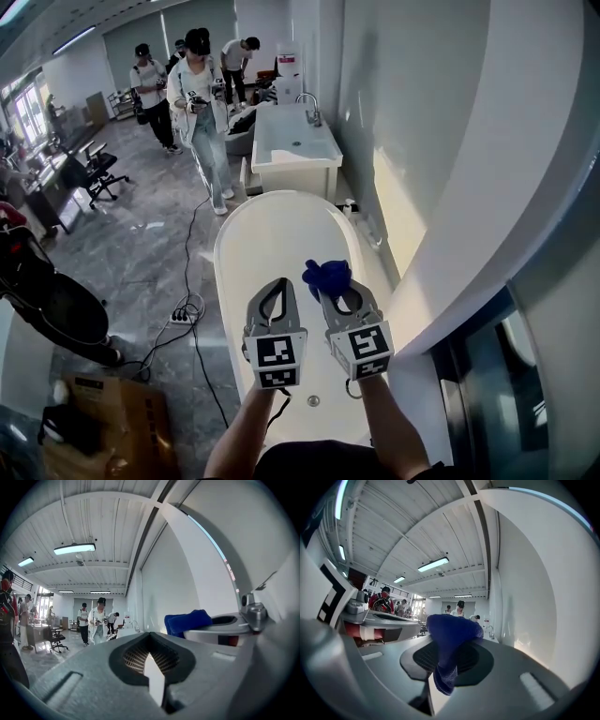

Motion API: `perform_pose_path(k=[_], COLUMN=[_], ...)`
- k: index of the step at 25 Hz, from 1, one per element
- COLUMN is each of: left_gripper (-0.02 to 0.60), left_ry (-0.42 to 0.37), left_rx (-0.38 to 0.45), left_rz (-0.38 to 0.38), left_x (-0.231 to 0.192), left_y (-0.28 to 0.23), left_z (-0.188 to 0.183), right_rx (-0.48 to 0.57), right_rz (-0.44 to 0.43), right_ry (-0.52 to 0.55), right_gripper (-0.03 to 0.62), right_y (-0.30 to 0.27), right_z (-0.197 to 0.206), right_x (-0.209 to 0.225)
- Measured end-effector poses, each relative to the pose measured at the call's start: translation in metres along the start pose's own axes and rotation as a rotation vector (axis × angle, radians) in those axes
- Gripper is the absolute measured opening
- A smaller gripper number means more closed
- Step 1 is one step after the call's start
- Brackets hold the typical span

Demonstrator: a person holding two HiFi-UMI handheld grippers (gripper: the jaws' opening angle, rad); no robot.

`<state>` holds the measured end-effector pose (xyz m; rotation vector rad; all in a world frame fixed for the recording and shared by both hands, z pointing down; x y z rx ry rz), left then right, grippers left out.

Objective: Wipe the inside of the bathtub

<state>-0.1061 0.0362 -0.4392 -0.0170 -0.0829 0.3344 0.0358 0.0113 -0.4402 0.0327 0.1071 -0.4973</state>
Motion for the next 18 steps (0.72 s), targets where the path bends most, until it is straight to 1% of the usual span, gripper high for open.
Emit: perform_pose_path(k=[6,12,18], left_gripper=[0.003,0.003,0.003], left_ry=[0.006,0.027,0.023], left_rx=[-0.011,-0.03,-0.043], left_rz=[0.007,0.022,0.026], left_x=[0.005,0.01,0.011], left_y=[0.001,0.003,0.005], left_z=[0.002,0.006,0.012], right_rx=[-0.001,0.009,0.02], right_rz=[0.0,-0.02,-0.036], right_ry=[0.001,0.004,0.001], right_gripper=[0.067,0.067,0.067], right_y=[0.004,0.008,0.01], right_z=[-0.003,-0.004,-0.001], right_x=[0.004,0.002,0.0])
Point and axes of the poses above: the fingertips, and each gripper's own axes: y backward along the fingers, x to its right, z out of its underside, the point moved 9 cm from there along y, backward along the fingers, and after that the axes turned 9 degrees about z, right-handed, at the moved point
